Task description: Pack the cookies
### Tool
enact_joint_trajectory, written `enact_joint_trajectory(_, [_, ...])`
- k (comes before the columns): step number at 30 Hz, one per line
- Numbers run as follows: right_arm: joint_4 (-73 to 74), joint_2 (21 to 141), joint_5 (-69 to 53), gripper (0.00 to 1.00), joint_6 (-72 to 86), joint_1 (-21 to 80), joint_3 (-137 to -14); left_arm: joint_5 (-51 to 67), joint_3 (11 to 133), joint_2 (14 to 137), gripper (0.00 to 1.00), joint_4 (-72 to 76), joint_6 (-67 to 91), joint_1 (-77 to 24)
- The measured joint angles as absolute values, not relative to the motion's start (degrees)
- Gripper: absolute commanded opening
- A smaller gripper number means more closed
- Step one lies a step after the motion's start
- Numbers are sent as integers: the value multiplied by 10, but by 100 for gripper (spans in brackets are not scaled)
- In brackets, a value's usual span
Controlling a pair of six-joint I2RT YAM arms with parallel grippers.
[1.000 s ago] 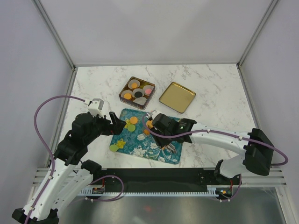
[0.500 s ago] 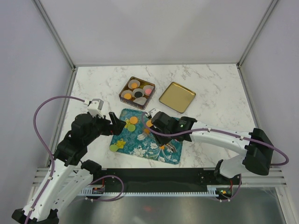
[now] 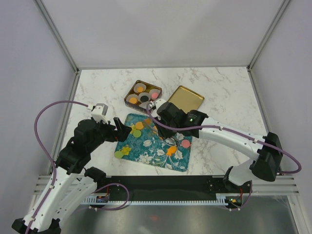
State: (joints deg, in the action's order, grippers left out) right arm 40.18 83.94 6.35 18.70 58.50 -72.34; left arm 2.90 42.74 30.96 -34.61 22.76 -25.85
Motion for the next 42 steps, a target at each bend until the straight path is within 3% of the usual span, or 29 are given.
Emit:
enact_joint_trajectory(9, [385,930,48,39,151,472,-849,29,427,310,98,-346,228,-259])
enact_joint_trajectory(16, [369,1027,22,38,138,442,-921,29,427,310,98,-346,228,-259])
enact_joint_trajectory(42, [368,1061,-9,43,135,423,-923,24,427,310,98,-346,228,-260])
